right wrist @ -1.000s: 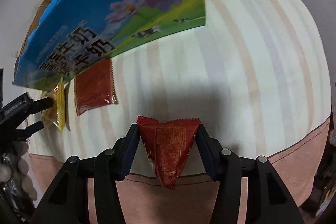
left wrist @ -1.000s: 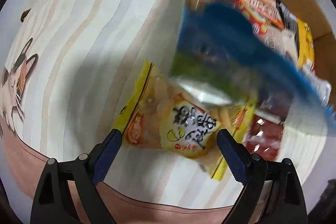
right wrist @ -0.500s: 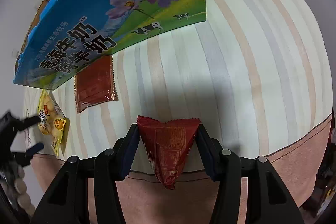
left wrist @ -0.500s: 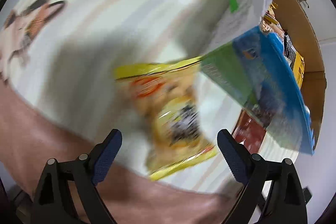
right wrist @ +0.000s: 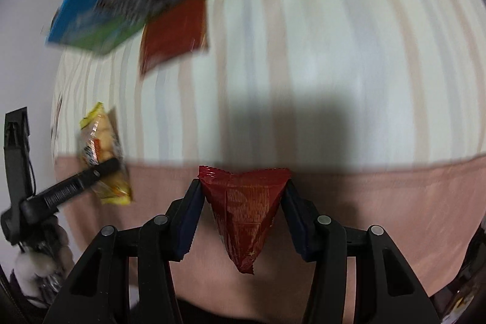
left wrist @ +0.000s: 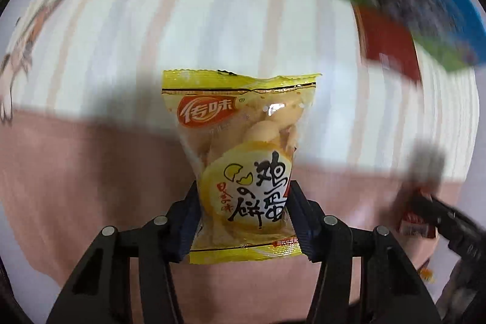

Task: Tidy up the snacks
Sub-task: 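Carry both packets over the box and lower the egg biscuit bag inside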

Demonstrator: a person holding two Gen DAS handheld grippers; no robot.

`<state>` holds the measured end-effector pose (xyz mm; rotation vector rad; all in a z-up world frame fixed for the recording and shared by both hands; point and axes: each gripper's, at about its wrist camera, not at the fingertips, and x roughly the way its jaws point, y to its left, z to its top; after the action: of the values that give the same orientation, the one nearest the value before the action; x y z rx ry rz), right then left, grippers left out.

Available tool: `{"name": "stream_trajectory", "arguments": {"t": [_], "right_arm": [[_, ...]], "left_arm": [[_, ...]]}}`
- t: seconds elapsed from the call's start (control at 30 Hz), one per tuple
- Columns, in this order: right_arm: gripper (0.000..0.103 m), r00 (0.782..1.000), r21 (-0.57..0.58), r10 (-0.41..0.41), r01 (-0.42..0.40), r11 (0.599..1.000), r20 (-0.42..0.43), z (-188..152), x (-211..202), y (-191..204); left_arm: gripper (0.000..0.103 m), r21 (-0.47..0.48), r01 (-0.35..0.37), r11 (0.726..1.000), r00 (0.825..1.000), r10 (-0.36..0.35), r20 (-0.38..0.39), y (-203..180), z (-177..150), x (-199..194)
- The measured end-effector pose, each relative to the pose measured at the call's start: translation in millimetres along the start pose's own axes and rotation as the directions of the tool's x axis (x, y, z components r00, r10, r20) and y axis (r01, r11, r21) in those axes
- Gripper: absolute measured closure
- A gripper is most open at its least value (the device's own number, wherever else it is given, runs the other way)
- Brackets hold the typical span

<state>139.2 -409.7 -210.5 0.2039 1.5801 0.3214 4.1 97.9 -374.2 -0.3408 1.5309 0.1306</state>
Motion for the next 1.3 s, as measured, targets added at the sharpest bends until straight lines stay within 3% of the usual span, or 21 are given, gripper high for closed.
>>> {"name": "stream_trajectory", "arguments": {"t": [0.13,0.27,0.4,0.43,0.47,0.6,0.73,1.0,1.17,1.3], "right_arm": [[0.045,0.999,-0.012,0.007,-0.007,1.0,-0.031,-14.6,11.8,1.6],[0.034,0.999,-0.005,0.017,-0.017,1.0,-0.042,-17.5,12.8,7.1],[0.034,0.999,-0.017,-0.002,0.002,1.0,-0.041,-25.7,18.8,14.3],[0.04,1.0,-0.027,-0.022,0.022,0.999,-0.017,-27.9,18.4,16.9],[0.056,0.999,-0.041,-0.048,0.048,0.998,-0.003,-30.0,18.5,18.6],[0.063,0.996,-0.04,-0.074,0.076,0.996,0.049,-37.3,15.8,21.3],[0.063,0.995,-0.045,-0.054,0.058,0.997,0.086,-41.3,4.9,22.1],[0.064,0.986,-0.068,-0.009,0.02,0.997,0.167,-32.6,-33.7,33.6],[0.064,0.972,-0.079,0.051,-0.034,0.996,0.229,-19.3,-73.5,40.9],[0.064,0.948,-0.109,0.1,-0.07,0.992,0.302,5.2,-115.9,50.8]], "left_arm": [[0.048,-0.007,0.012,1.0,1.0,-0.012,-0.013,5.0,-18.3,13.2],[0.043,-0.021,0.014,1.0,1.0,-0.015,-0.023,2.3,-15.3,23.4],[0.043,-0.019,0.008,1.0,1.0,-0.008,-0.006,-12.3,-3.4,37.0],[0.046,-0.013,0.001,1.0,1.0,-0.001,-0.001,-12.8,-7.1,36.8],[0.048,-0.009,-0.007,1.0,1.0,0.007,0.006,-10.5,-20.5,34.6],[0.055,0.022,-0.03,0.999,0.999,0.029,0.032,-32.5,-38.6,25.8],[0.056,0.047,-0.036,0.998,0.999,0.034,0.042,-44.5,-41.2,5.5],[0.056,0.091,0.04,0.995,0.992,-0.051,0.119,-75.5,-39.6,-48.5],[0.056,0.139,0.11,0.984,0.972,-0.136,0.192,-103.3,-15.8,-99.1],[0.056,0.183,0.155,0.971,0.953,-0.196,0.233,-119.4,22.8,-141.8]]}}
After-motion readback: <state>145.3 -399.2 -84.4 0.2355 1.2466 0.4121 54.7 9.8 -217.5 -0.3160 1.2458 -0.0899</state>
